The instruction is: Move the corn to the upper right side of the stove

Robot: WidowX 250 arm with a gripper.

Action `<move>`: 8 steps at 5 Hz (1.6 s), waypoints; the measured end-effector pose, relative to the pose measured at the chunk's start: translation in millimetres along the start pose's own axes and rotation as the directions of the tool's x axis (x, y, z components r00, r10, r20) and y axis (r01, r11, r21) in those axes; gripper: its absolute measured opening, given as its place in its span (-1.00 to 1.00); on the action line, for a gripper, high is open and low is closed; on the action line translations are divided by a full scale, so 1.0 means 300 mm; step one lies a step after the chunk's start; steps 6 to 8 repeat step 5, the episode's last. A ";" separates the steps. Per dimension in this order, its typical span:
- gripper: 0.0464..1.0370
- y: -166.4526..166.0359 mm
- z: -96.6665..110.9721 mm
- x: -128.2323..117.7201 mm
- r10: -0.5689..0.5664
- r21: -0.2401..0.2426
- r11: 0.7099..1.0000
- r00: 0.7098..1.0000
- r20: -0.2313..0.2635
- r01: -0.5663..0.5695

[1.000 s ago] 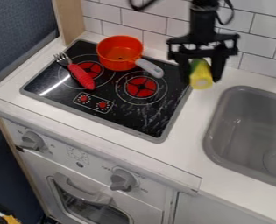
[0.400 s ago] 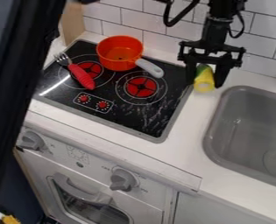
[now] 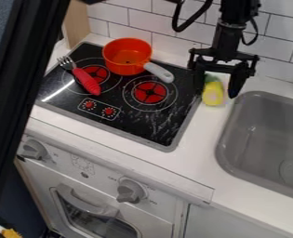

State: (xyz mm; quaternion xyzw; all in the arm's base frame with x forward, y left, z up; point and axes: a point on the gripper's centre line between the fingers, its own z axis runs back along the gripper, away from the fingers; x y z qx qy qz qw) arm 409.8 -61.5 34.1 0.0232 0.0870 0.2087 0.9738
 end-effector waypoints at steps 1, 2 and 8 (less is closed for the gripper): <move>0.93 0.004 -0.014 -0.007 -0.004 0.004 1.000 1.000 -0.010 0.004; 0.93 0.006 -0.025 -0.013 -0.013 0.005 1.000 1.000 -0.017 0.013; 0.93 0.042 0.182 -0.075 -0.069 -0.142 0.987 0.995 0.066 0.078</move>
